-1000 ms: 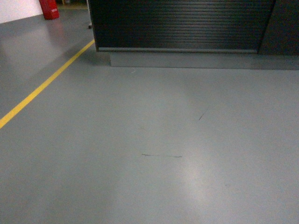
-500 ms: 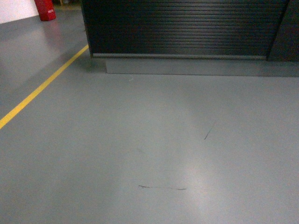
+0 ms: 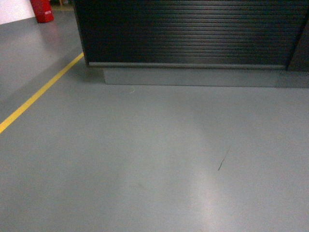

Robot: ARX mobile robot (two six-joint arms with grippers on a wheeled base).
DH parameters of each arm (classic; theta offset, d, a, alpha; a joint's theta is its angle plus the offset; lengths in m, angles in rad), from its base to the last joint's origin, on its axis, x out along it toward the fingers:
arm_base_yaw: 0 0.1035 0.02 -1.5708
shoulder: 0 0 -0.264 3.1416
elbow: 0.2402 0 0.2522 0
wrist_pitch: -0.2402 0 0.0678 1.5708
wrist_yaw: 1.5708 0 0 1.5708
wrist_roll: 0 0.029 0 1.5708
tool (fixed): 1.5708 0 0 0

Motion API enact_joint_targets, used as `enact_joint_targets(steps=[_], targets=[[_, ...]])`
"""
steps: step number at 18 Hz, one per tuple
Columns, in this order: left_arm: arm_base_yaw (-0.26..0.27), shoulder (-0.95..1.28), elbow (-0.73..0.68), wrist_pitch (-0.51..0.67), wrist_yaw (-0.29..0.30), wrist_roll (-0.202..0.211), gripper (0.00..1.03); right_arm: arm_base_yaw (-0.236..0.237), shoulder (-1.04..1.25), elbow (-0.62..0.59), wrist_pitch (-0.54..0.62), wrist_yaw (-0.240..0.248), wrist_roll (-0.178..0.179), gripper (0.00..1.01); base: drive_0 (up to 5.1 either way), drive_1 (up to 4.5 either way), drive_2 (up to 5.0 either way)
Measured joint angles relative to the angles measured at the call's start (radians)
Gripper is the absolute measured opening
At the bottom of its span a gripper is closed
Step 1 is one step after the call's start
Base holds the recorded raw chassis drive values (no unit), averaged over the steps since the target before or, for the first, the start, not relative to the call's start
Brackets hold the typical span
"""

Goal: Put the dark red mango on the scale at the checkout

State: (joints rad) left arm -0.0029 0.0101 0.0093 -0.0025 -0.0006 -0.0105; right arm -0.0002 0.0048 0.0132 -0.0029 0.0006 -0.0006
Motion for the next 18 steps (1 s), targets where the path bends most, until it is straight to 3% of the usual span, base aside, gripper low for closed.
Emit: enact_joint_targets(steps=[18], targets=[[0.0,0.0,0.0,0.002,0.0,0.0,0.98,0.0,0.0,0.0,0.0,0.0,0.0,0.98,0.0,4.36,-4.3]])
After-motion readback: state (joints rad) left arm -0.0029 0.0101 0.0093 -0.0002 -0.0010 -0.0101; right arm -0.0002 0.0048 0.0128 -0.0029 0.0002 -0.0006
